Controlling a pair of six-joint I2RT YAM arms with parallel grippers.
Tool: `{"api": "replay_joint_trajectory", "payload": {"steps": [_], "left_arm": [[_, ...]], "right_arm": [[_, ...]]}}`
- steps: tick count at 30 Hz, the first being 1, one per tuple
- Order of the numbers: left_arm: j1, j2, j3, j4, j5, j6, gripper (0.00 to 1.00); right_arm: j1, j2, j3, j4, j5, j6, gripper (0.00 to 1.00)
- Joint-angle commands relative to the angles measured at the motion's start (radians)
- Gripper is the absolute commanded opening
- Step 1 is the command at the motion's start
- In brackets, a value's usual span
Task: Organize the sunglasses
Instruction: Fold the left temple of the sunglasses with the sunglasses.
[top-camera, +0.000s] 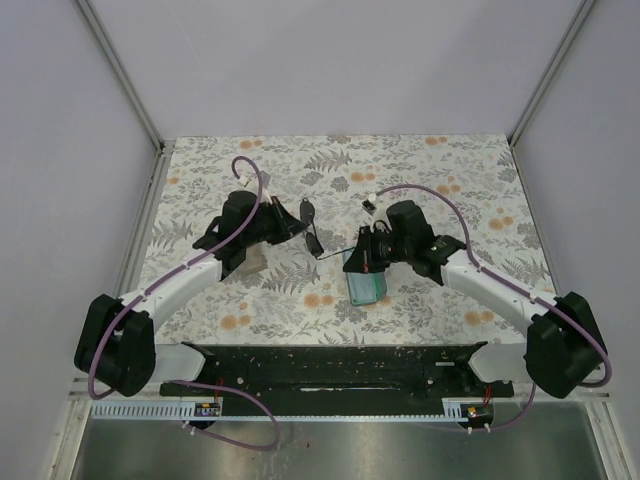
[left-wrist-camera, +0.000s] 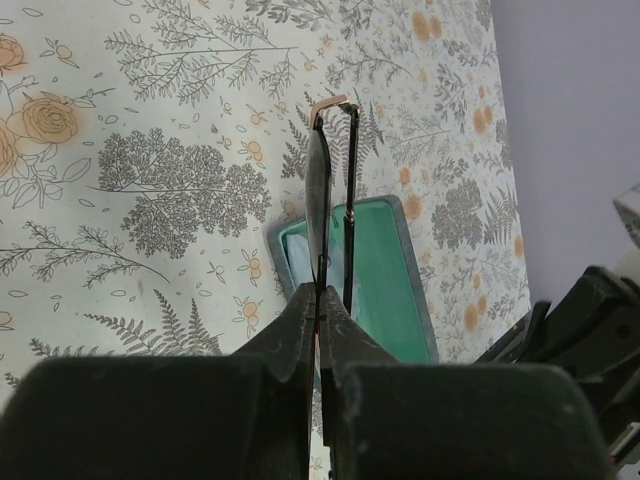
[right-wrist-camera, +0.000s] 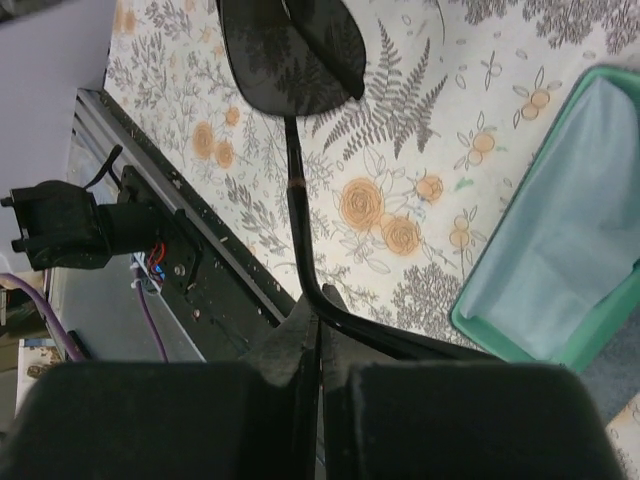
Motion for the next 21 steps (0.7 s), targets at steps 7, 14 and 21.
{"api": "replay_joint_trajectory", "payload": {"steps": [7, 14, 21], "left_arm": [[-0.143, -0.028, -0.023, 0.013, -0.083, 0.07, 0.0], [-0.159, -0.019, -0.037, 0.002, -0.059, 0.076, 0.0], [-0.159, -0.002, -0.024, -0.004, -0.056, 0.073, 0.0]], "right_arm": [[0.007, 0.239, 0.267, 0.033, 0.066, -0.057, 0.0], [0.007, 0.287, 0.3, 0.013, 0.075, -0.065, 0.0], [0.007, 0.164, 0.218, -0.027, 0.14, -0.065, 0.19]]}}
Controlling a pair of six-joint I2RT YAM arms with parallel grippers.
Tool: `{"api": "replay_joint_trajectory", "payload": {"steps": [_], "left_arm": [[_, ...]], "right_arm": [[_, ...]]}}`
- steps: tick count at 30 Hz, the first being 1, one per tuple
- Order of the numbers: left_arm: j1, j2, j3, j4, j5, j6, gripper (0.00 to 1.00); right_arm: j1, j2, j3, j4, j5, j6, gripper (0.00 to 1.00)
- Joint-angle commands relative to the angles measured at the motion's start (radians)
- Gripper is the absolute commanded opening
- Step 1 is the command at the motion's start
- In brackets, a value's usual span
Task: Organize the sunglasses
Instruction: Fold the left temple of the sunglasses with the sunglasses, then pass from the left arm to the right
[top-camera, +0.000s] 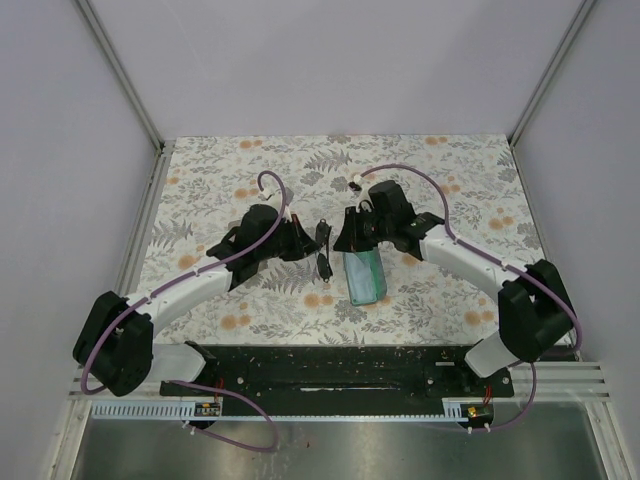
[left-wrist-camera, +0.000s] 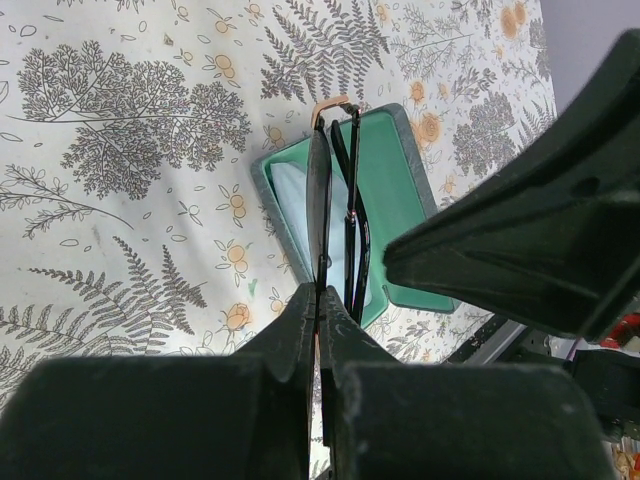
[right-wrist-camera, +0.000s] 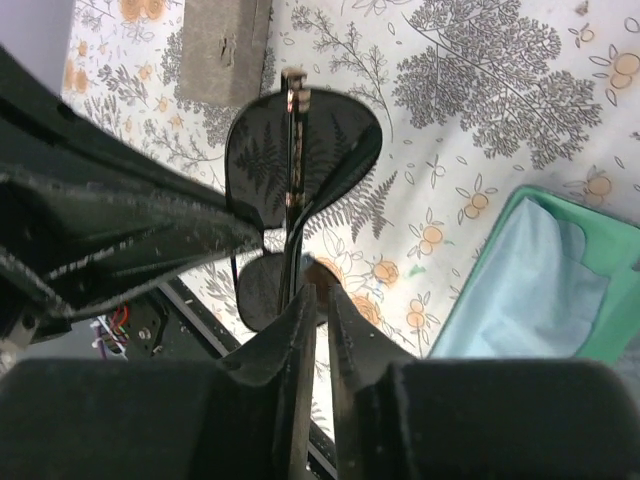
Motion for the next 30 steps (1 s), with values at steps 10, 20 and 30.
{"api": "replay_joint_trajectory", "payload": {"steps": [10, 20, 30], "left_arm": [[-0.004, 0.01, 0.015, 0.075, 0.075, -0.035, 0.0], [-0.005, 0.002, 0.011, 0.08, 0.099, -0.047, 0.0], [-0.014, 0.01, 0.026, 0.083, 0.124, -0.052, 0.0]], "right_arm": [[0.007, -0.122, -0.105, 0.103, -0.059, 0.042, 0.38], [0.006, -0.082, -0.075, 0.119, -0.078, 0.034, 0.41], [0.013, -0.061, -0.068, 0.132, -0.093, 0.034, 0.39]]}}
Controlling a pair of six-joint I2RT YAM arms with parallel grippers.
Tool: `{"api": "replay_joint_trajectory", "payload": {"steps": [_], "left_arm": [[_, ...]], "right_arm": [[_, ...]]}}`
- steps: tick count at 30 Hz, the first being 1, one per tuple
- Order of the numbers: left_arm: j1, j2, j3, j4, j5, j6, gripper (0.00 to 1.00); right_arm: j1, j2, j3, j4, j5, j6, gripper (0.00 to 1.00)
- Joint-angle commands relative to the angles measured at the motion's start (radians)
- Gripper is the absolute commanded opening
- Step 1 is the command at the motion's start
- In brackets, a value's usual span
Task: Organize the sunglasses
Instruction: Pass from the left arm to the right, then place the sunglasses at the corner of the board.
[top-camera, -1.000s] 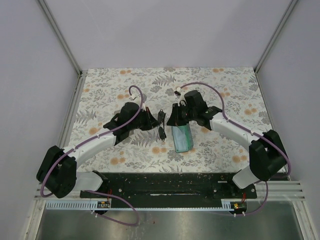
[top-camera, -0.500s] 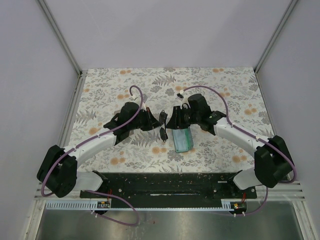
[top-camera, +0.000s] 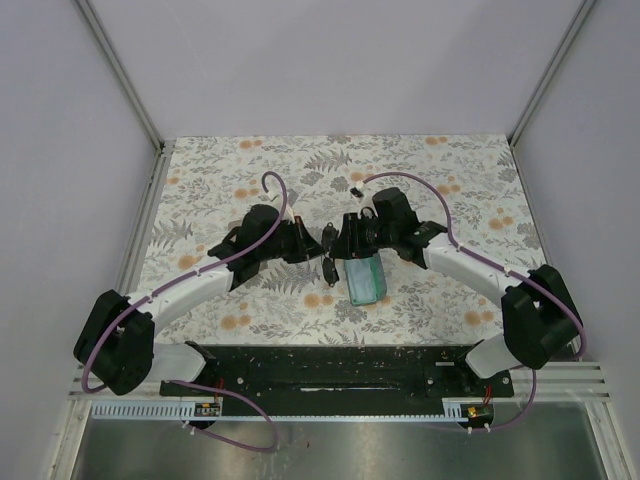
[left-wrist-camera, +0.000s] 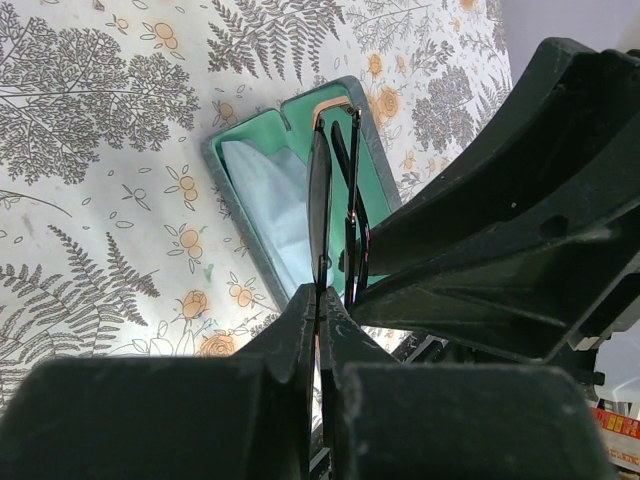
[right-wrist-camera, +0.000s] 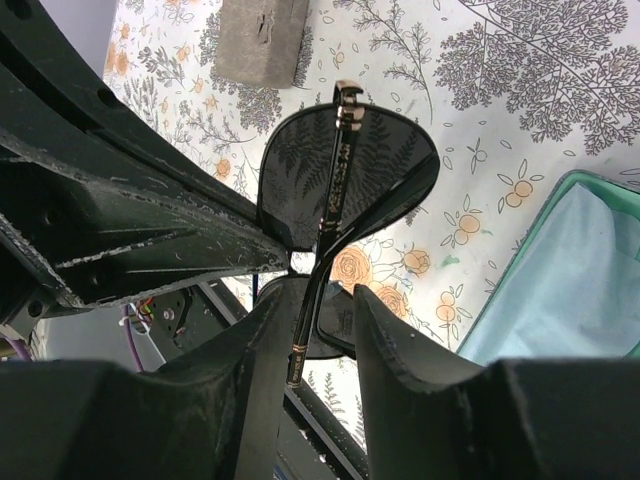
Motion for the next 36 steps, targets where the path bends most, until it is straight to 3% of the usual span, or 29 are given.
{"api": "replay_joint_trajectory", "payload": {"steps": [1, 6, 14, 17, 21, 22, 27, 33, 36], "left_arm": [[-0.006, 0.005, 0.028, 0.07, 0.042, -0.006, 0.0], [-0.013, 0.014, 0.028, 0.082, 0.065, -0.008, 0.0], [-0.013, 0.017, 0.025, 0.113, 0.106, -0.021, 0.0], [-0.013, 0.017, 0.037, 0.096, 0.143, -0.005, 0.09], [-0.008, -0.02, 0.04, 0.035, 0.106, 0.022, 0.43], [-0.005, -0.033, 0.037, 0.027, 0.097, 0.026, 0.48], [0.039, -0.133, 0.0, -0.018, 0.088, 0.022, 0.51], [0.115, -0.259, -0.054, -0.087, 0.088, 0.017, 0.51], [0.13, -0.293, -0.052, -0.137, 0.082, 0.028, 0.51]], "right_arm": [[0.013, 0.011, 0.04, 0.048, -0.028, 0.002, 0.38], [0.018, 0.016, 0.041, 0.05, -0.036, -0.005, 0.31], [0.019, 0.008, 0.033, 0.048, -0.041, -0.002, 0.0], [0.019, -0.004, 0.026, 0.047, -0.039, -0.004, 0.0], [0.019, -0.025, 0.049, -0.037, 0.034, -0.067, 0.0], [0.018, -0.027, 0.059, -0.068, 0.051, -0.09, 0.0], [0.019, -0.033, 0.116, -0.171, 0.185, -0.165, 0.0], [0.019, -0.1, 0.073, -0.081, 0.185, -0.427, 0.0], [0.019, -0.125, 0.082, -0.059, 0.078, -0.67, 0.0]]}}
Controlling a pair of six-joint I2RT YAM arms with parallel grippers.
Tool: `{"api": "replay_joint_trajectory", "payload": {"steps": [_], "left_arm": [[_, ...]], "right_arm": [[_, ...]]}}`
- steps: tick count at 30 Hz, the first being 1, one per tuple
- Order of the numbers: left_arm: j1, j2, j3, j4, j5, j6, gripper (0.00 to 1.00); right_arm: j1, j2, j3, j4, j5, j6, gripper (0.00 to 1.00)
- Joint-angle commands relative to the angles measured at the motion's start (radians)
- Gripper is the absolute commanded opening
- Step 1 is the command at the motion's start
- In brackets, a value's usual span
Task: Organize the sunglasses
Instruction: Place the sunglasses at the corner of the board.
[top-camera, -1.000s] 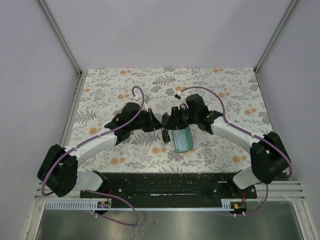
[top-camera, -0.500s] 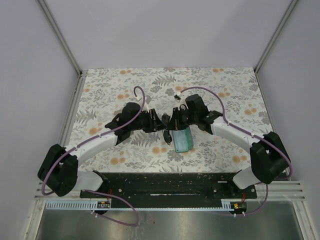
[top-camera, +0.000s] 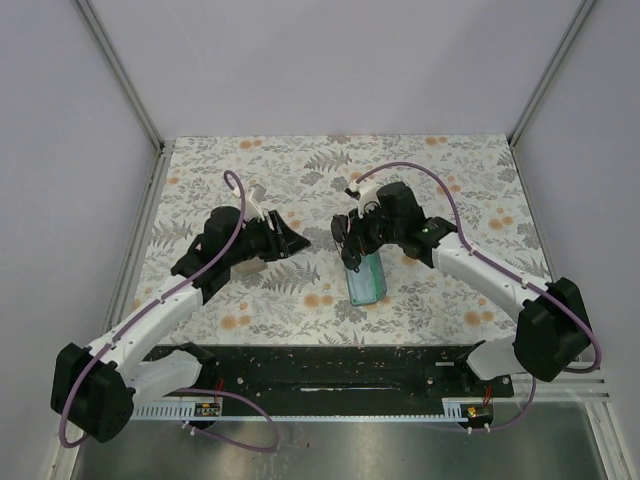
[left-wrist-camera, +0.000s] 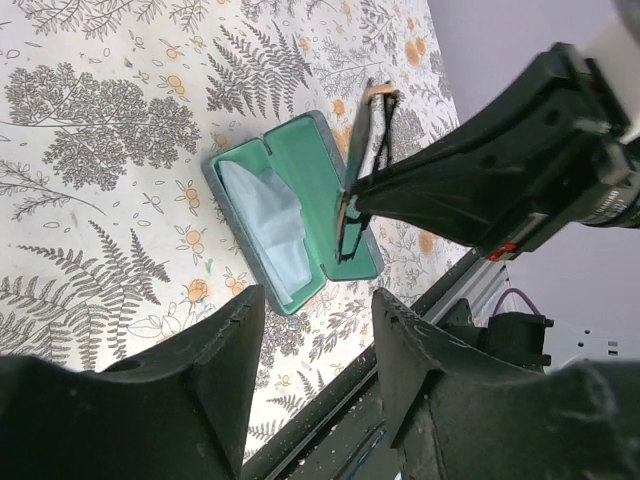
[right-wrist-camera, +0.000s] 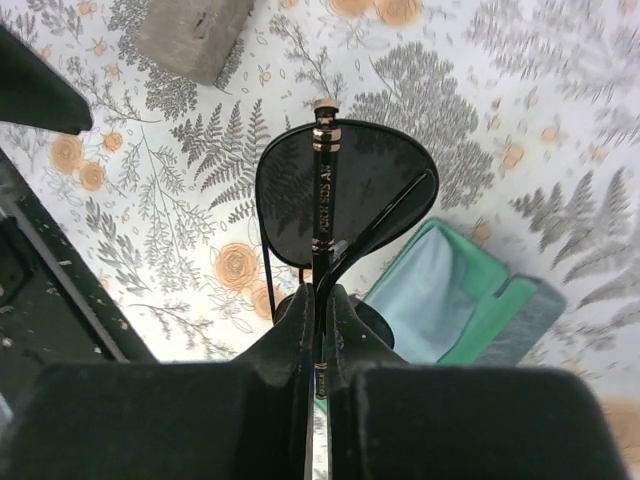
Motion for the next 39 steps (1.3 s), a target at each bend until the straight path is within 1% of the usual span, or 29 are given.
{"api": "replay_joint_trajectory", "payload": {"steps": [1, 3, 5, 7, 10, 14, 18, 21, 26, 28, 31, 33, 36, 39], "left_arm": [[0.02, -0.052, -0.008, -0.068, 0.005, 0.021, 0.51], [0.031, -0.071, -0.005, -0.093, 0.005, 0.029, 0.5], [0.04, -0.089, -0.003, -0.114, 0.005, 0.035, 0.5], [0.052, -0.105, 0.003, -0.14, 0.005, 0.041, 0.5], [0.067, -0.135, 0.015, -0.183, 0.004, 0.055, 0.5], [0.083, -0.164, 0.056, -0.272, -0.019, 0.087, 0.5], [0.11, -0.155, 0.119, -0.36, -0.041, 0.113, 0.5], [0.133, -0.114, 0.165, -0.389, -0.021, 0.11, 0.5], [0.172, 0.002, 0.227, -0.355, 0.121, 0.066, 0.52], [0.172, 0.05, 0.26, -0.349, 0.157, 0.06, 0.54], [0.172, 0.121, 0.31, -0.352, 0.2, 0.06, 0.55], [0.173, 0.15, 0.325, -0.357, 0.202, 0.057, 0.55], [0.193, 0.141, 0.302, -0.343, 0.169, 0.044, 0.54], [0.265, 0.106, 0.258, -0.334, 0.168, 0.029, 0.54]], "right_arm": [[0.011, -0.073, 0.024, 0.064, -0.119, -0.44, 0.0], [0.009, -0.083, 0.047, 0.039, -0.204, -0.644, 0.0], [0.009, -0.074, 0.089, 0.003, -0.266, -0.784, 0.0], [0.011, -0.047, 0.152, -0.112, -0.365, -0.979, 0.0], [0.009, -0.024, 0.188, -0.169, -0.425, -1.118, 0.0], [0.011, -0.053, 0.14, -0.185, -0.429, -1.307, 0.0], [0.011, -0.073, 0.11, -0.2, -0.397, -1.421, 0.0], [0.012, -0.09, 0.082, -0.201, -0.385, -1.51, 0.0], [0.043, -0.082, 0.07, -0.205, -0.316, -1.617, 0.0], [0.067, -0.062, 0.087, -0.238, -0.264, -1.651, 0.0], [0.11, -0.021, 0.117, -0.275, -0.199, -1.686, 0.0], [0.143, 0.027, 0.151, -0.318, -0.158, -1.71, 0.0], [0.199, 0.114, 0.192, -0.355, -0.115, -1.742, 0.0], [0.241, 0.203, 0.218, -0.356, -0.081, -1.768, 0.0]]}}
